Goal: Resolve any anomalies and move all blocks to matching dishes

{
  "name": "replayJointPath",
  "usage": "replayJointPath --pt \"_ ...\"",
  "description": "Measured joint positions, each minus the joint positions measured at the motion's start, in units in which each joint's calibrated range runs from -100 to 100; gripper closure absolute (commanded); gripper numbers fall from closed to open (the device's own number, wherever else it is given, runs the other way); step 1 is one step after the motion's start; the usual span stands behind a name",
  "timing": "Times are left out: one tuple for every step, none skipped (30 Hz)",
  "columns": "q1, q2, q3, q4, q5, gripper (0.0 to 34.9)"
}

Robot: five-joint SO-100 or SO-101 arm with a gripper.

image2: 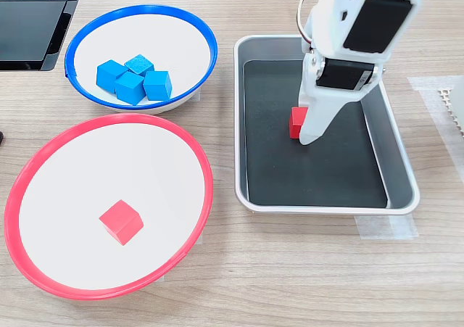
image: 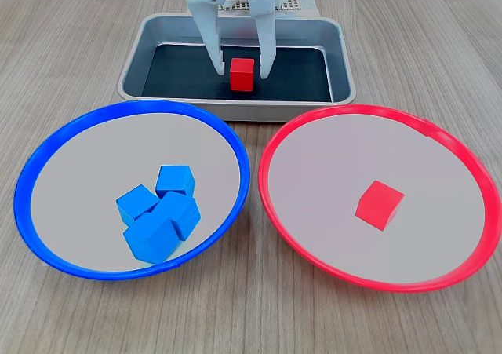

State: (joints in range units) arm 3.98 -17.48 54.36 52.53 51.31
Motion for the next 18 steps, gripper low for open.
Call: replayJointPath --pt "-0.1 0.1 0.0 -0.2 0.0 26.2" --pt "0.4 0.2 0.1 -0.4 0.0 27.7" --pt "0.4 0.2 0.0 -0.5 0.0 30.2" --pt "0.2 0.2 0.0 -0.7 0.0 33.1" --pt "-0.4 0.2 0.2 -0.9 0.0 34.6" --pt "-0.8 0.2 0.4 -0.9 0.0 34.6" --pt "-0.8 0.2 0.4 -0.9 0.0 34.6" --pt "-0.6 0.2 0.4 -0.9 0.0 34.6" --pt "-0.5 0.2 0.4 -0.9 -0.2 34.6" --pt "-0.5 0.2 0.4 -0.8 -0.4 34.6" --pt "-0.6 0.2 0.2 -0.4 -0.6 34.6" --pt "-0.9 0.2 -0.6 0.8 -0.9 34.6" --pt "-1.2 0.2 -1.9 2.2 -1.3 34.6" --pt "-1.7 0.2 -4.5 5.1 -2.2 34.6" --pt "-2.0 0.2 -6.4 7.2 -2.9 34.6" --pt "-2.6 0.2 -9.2 9.9 -3.8 34.6" --pt "-5.0 0.4 -17.9 17.4 -7.5 34.6" --pt "-5.6 0.7 -19.7 18.7 -8.2 34.6"
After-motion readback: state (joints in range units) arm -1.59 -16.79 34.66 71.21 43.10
